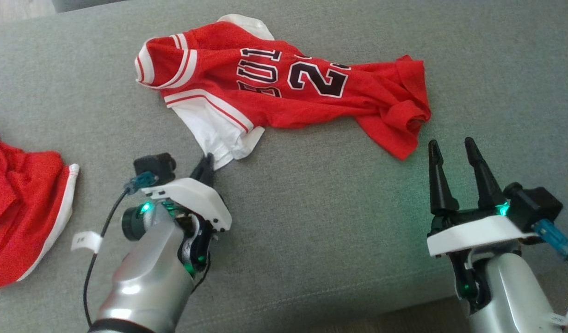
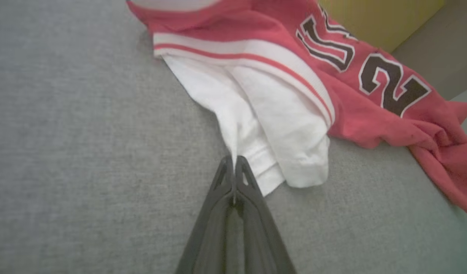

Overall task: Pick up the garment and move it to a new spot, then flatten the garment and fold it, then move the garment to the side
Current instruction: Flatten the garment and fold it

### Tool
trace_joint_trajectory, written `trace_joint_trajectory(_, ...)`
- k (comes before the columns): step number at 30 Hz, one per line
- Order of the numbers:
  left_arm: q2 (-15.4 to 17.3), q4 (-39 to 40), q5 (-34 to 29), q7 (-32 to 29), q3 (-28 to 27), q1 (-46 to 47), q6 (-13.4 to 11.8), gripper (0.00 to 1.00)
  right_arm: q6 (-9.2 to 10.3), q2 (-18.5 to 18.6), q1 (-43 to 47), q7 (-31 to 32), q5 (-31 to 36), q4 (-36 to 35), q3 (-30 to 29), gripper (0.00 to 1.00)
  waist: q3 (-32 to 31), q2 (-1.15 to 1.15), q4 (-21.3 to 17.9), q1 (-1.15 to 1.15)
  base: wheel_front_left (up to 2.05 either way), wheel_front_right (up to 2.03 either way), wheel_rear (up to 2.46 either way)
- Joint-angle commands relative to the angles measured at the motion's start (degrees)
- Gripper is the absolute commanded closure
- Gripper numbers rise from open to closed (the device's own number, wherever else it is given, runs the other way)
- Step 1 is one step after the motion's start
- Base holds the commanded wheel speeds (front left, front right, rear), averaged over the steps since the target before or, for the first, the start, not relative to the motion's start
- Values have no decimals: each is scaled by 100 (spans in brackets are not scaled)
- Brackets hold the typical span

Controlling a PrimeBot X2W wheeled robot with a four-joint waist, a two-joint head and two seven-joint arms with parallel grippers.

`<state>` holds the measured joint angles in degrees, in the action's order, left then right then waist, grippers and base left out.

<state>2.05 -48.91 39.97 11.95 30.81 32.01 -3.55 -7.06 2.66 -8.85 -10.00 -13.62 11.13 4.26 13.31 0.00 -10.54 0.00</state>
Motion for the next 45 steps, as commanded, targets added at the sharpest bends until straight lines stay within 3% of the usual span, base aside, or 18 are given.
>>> trace_joint_trajectory(1, 119, 137, 20, 133, -223, 229, -53, 100, -43, 21, -128, 11, -42, -135, 143, 0, -32, 0, 25, 0, 0, 0, 0)
trace_joint_trajectory(6, 284, 580, -116, 294, -568, 143, -228, 100, -43, 21, -58, 99, -141, 52, 138, 0, -171, 0, 109, 0, 0, 0, 0)
trace_joint_trajectory(10, 332, 1414, -392, 302, -977, -86, -349, 100, -43, 21, -26, 266, -402, 214, 109, 0, -197, 0, 172, 0, 0, 0, 0)
trace_joint_trajectory(16, 265, 2295, -783, 304, -1291, -512, -357, 100, -43, 21, -85, 518, -745, 611, 167, 0, -213, 0, 292, 0, 0, 0, 0)
trace_joint_trajectory(28, 139, 2616, -1020, 304, -1215, -639, -256, 100, -43, 21, -857, 607, -1784, 1790, 57, 0, 4, 0, 561, 0, 0, 0, 0)
trace_joint_trajectory(38, 114, 2652, -1101, 305, -1257, -589, -231, 100, -43, 21, -1339, 528, -1842, 2609, 182, 0, 133, 0, 680, 0, 0, 0, 0)
trace_joint_trajectory(39, 113, 2650, -1109, 305, -1266, -588, -228, 100, -43, 21, -1376, 507, -1825, 2667, 204, 68, 131, 0, 686, 0, 0, 0, 0)
trace_joint_trajectory(40, 112, 2649, -1117, 305, -1274, -588, -224, 100, -43, 21, -1411, 468, -1778, 2714, 219, 100, 131, 0, 691, 0, 0, 0, 0)
trace_joint_trajectory(45, 106, 2633, -1146, 305, -1332, -614, -205, 100, -43, 21, -1511, 243, -1416, 2848, 169, 100, 84, 0, 700, 0, 0, 0, 0)
